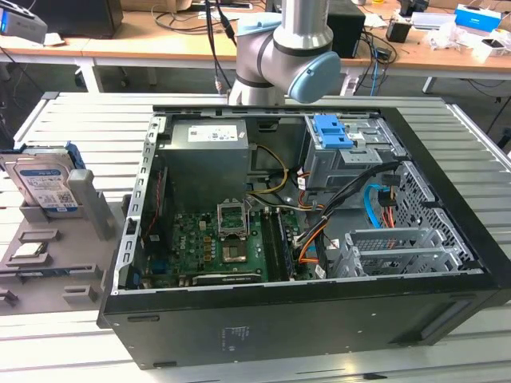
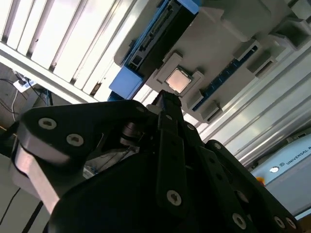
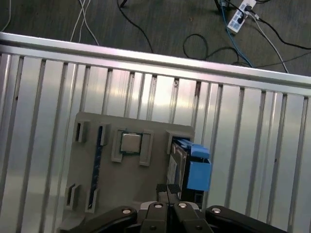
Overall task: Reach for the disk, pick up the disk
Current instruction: 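Pick up the disk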
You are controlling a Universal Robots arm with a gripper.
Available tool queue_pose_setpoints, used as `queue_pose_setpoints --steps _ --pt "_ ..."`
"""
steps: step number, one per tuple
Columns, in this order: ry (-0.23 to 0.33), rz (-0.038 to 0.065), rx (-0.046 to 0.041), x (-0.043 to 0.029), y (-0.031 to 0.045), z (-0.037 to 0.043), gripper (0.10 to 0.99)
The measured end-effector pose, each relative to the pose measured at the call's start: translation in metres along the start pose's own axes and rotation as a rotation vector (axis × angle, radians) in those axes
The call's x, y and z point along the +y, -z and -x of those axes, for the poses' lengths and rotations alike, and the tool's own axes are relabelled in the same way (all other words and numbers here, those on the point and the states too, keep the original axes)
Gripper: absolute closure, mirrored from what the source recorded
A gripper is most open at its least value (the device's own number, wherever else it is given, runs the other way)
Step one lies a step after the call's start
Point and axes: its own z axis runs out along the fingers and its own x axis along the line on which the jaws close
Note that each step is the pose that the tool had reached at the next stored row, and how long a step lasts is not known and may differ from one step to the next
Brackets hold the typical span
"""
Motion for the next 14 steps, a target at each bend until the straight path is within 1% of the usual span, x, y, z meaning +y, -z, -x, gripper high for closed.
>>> queue_pose_setpoints --steps 6,14 --pt "-0.087 0.000 -0.0033 0.0000 0.0000 0.0000 0.980" --pt "-0.176 0.000 -0.0067 0.0000 0.0000 0.0000 0.980"
